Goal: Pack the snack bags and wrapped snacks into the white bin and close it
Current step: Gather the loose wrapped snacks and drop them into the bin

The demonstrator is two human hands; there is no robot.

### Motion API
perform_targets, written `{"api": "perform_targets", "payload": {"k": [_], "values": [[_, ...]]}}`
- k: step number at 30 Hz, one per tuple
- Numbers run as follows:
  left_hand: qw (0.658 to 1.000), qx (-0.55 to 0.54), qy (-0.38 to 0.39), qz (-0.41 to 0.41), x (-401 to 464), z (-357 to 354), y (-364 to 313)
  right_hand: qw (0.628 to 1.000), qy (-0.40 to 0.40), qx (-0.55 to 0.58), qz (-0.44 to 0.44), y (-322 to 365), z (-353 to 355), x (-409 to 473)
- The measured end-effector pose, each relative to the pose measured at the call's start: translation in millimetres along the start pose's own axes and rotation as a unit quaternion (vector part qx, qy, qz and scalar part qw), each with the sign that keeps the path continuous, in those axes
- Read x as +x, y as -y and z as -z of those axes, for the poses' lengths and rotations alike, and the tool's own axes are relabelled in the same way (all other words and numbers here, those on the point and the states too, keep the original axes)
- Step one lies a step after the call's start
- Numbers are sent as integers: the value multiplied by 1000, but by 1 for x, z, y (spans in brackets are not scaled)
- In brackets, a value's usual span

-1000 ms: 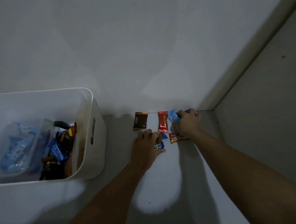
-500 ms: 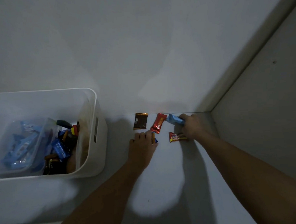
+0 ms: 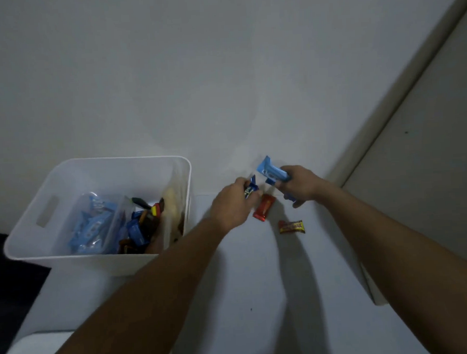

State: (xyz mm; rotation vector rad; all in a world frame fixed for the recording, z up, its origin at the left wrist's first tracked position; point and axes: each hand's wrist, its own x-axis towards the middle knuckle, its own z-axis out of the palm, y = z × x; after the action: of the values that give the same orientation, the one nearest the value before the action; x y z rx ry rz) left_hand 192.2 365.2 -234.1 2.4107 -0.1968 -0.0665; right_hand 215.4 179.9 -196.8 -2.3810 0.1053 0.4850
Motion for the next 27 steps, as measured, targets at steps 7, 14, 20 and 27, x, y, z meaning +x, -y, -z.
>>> {"api": "perform_targets", "payload": {"k": [7, 14, 20, 27], "values": [[991, -98, -70, 59, -18, 104, 14, 994, 21, 92, 51, 99, -6, -38], [977, -113, -48, 175, -47, 166, 89, 989, 59, 131, 36, 180, -65, -50], [959, -140, -23, 246, -66, 190, 135, 992, 53, 115, -5, 223, -128, -36], [947, -176, 21, 267, -67, 194, 166, 995, 12, 96, -8, 238, -168, -20]]}}
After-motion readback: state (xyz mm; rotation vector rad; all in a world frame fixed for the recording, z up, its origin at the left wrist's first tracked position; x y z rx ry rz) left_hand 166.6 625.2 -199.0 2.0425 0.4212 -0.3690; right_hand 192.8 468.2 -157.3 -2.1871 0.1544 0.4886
